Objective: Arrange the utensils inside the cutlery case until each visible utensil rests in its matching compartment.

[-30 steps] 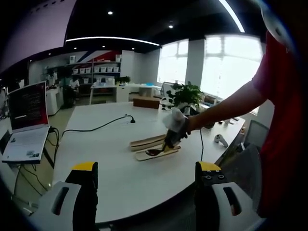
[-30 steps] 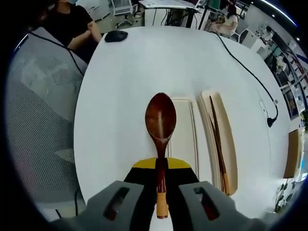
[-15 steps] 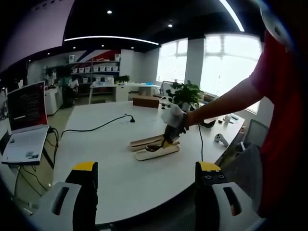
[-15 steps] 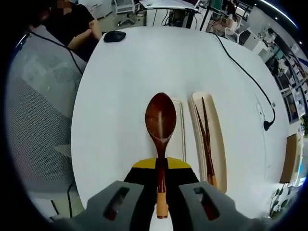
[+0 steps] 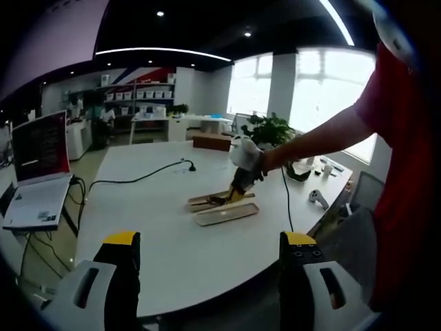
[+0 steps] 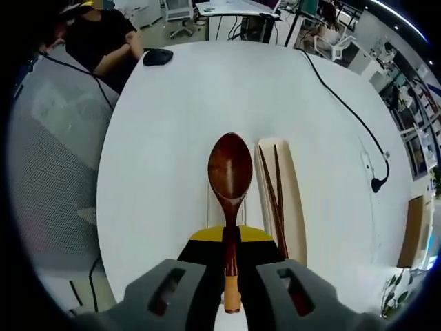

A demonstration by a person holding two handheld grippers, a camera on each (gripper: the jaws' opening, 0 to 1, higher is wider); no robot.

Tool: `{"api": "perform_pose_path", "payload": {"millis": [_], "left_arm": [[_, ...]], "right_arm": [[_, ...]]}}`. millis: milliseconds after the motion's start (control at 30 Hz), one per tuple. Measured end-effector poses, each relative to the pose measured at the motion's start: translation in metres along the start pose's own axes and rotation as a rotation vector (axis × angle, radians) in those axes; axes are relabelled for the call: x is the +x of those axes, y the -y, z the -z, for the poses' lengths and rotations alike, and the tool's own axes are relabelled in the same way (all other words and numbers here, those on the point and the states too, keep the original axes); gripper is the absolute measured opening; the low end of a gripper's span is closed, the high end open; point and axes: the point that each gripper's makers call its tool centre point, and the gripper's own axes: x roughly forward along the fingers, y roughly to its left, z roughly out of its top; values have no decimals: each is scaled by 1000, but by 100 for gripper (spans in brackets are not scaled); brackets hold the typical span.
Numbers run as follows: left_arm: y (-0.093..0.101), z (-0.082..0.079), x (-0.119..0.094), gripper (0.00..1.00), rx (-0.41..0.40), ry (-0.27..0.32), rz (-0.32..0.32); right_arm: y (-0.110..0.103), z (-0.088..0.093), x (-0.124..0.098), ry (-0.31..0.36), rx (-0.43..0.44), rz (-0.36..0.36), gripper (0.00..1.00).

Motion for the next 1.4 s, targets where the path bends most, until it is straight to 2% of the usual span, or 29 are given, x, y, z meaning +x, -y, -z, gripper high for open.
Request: {"api": "perform_pose_path", "payload": {"millis": [233, 400, 767, 1067, 1400], "left_arm": [[-7, 4, -3, 85, -14, -8, -19], [-5, 4, 0, 85, -20, -10, -17], [-8, 5, 6, 85, -31, -16, -18], [-9, 7, 8, 85, -36, -29, -24], [-12, 11, 9, 85, -47, -43, -34]], "right_arm": [[18, -2, -6, -8, -18, 8, 1], [26, -2, -9, -3, -19, 14, 1], [40, 0, 0, -9, -23, 10, 1], [57, -9, 8, -15, -52, 4, 1], [68, -11, 15, -22, -72, 0, 1]]}}
